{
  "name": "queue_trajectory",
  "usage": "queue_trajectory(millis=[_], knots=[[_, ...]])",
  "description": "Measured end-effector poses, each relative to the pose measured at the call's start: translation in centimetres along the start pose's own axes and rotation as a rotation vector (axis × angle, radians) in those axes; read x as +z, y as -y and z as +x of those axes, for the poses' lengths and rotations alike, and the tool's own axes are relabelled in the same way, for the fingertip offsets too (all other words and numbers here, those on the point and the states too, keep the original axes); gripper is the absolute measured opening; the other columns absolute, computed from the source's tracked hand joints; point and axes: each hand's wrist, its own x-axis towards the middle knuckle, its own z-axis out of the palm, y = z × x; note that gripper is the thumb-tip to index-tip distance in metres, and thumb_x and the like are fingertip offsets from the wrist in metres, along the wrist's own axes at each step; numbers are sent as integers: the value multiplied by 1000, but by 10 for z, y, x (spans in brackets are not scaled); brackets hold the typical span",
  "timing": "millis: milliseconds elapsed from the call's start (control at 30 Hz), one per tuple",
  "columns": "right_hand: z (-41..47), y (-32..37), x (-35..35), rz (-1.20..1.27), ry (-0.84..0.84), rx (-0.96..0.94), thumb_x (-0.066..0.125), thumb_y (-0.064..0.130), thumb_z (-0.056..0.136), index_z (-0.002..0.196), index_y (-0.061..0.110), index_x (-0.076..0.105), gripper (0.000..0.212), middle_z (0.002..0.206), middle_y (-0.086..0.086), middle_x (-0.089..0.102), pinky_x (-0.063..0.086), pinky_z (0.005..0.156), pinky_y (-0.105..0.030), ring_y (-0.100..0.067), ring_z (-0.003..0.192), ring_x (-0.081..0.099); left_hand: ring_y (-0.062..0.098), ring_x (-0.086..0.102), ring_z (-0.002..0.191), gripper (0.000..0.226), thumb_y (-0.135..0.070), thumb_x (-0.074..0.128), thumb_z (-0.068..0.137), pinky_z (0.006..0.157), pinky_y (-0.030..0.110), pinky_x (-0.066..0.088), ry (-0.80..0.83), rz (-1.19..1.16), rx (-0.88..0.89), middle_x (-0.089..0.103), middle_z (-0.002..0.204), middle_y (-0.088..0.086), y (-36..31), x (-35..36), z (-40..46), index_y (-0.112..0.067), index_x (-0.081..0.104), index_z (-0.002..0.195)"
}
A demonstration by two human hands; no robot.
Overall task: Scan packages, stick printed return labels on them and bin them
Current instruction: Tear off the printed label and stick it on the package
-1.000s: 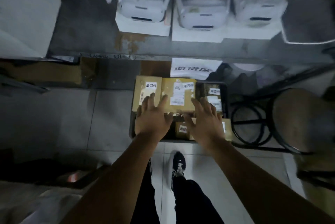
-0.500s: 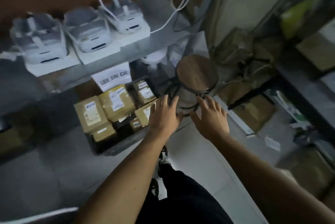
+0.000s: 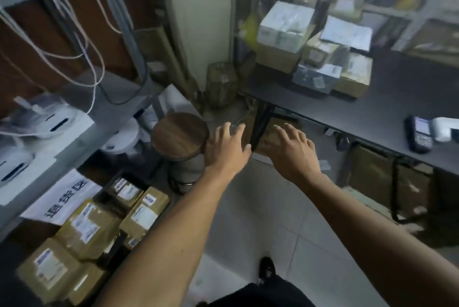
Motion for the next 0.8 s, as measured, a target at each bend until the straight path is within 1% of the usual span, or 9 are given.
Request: queue_trajectory(millis=[67,167,333,500,600,800], knots=[[12,-38,-14,39,-18,45,52,47,95,151,25,28,65,157,-7,27,28,113,-50,-30,143,27,28,25,144,59,-46,50,98,108,46,35,7,15,32,27,158,7,-42,5,24,-30,30,151],[30,-92,-32,75,-63,105,51,53,94,149,28,30,63,155,-7,31,32,111,-50,-30,140,32,27,24,145,60,-46,49,98,109,45,34,17,38,97,26,158,7,-105,14,55,-30,29,152],[52,-176,-57,84,-104,187,45,53,97,152,26,26,64,159,-8,27,29,115,-48,-28,146,26,25,23,145,61,-48,48,98,110,45,34,26,39,140,26,159,6,-187,29,102,-31,28,152],[70,-236,-75,99,-117,248,43,52,98,153,25,26,64,159,-8,27,30,114,-46,-27,146,26,26,23,145,60,-47,48,98,109,44,33,52,70,202,26,158,6,-238,42,137,-30,28,153],[88,-263,-84,101,-122,271,44,51,98,153,25,25,64,159,-8,27,29,113,-46,-28,145,26,25,22,146,60,-47,47,98,110,44,32,59,76,232,25,159,6,-260,50,164,-30,27,153],[133,-304,-98,84,-131,361,44,52,97,152,25,25,64,158,-7,28,35,110,-46,-29,142,31,25,24,145,59,-46,49,98,110,44,33,70,40,305,28,157,6,-297,64,225,-31,29,151]])
